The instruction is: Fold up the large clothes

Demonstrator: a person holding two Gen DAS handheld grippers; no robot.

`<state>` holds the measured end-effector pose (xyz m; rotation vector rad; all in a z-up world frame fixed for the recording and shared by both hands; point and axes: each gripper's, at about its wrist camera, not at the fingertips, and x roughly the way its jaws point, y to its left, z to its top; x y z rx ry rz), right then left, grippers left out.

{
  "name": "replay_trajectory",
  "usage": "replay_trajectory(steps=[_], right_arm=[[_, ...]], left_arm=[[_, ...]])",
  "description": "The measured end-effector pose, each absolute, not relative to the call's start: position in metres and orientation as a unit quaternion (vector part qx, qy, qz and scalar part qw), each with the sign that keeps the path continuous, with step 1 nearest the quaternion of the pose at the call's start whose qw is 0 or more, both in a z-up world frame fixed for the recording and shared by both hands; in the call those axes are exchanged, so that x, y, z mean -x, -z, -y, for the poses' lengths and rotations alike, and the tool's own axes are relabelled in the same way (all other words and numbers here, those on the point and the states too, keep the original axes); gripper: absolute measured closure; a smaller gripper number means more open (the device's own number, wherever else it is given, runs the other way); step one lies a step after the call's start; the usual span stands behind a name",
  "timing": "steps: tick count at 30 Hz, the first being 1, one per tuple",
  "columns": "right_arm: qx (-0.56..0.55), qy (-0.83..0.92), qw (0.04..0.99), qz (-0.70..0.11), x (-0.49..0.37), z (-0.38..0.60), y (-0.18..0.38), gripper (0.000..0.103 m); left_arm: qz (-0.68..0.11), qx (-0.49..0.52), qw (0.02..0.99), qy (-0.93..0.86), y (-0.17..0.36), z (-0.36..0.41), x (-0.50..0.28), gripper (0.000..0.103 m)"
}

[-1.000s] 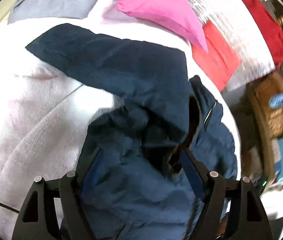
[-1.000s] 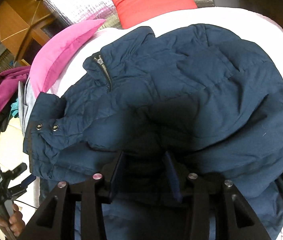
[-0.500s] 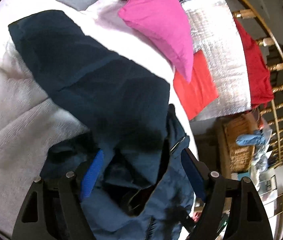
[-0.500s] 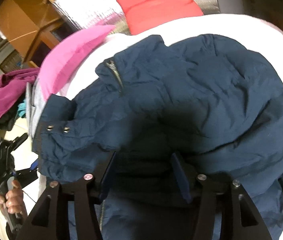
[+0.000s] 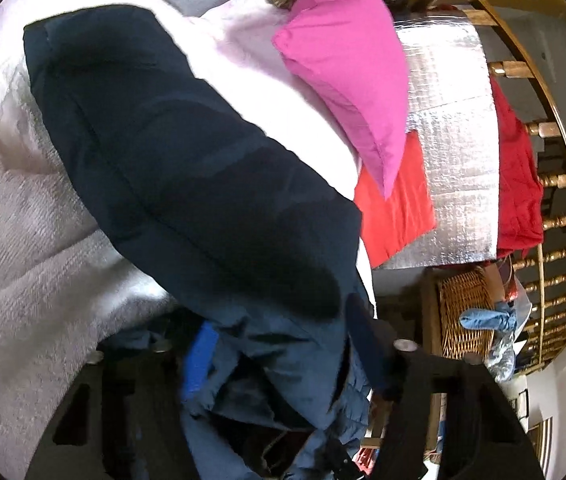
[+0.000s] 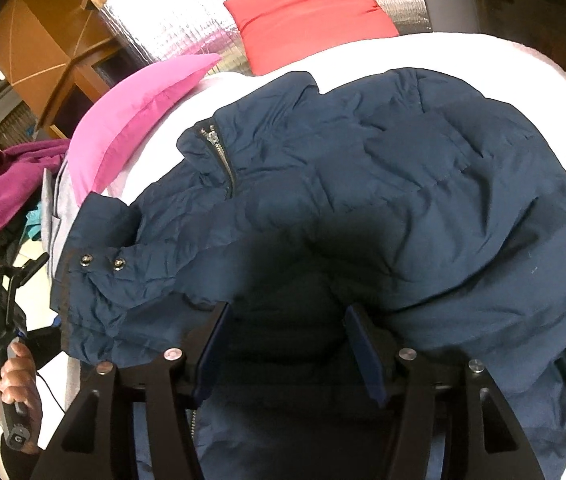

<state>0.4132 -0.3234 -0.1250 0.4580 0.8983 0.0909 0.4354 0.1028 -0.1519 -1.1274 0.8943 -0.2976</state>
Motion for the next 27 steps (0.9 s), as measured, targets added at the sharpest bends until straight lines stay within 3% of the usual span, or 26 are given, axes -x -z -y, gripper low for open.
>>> replay_trajectory(steps=[2,7,10,20,27], right_arm=[[-0.218,-0.043,0.875,-0.431,-0.412,0.322,0.125,0.040],[-0.217,-0.044,0.875,-0.431,-0.411,0.324,0.124,0.040],[-0.215,-0.045,0.874,-0.432,-0.411,0.324,0.124,0.040],[-0.208,-0.048,0.875,-0.434,-0.414,0.319,0.125,0.034],[-0.232,-0.049,0.870,-0.431,-0.413,0.322,0.125,0.034]], left_arm=[[-0.406,0.520,0.740,0.133,0.155,-0.103,-0.440,0.052],[-0.380,0.519,0.756,0.123,0.145,-0.109,-0.437,0.077],[-0.358,0.498,0.782,0.111,0.125,-0.113,-0.430,0.084],[-0.256,0.397,0.878,0.078,0.034,-0.126,-0.396,0.088],[-0.269,0.267,0.919,0.113,0.017,-0.063,-0.393,0.089]])
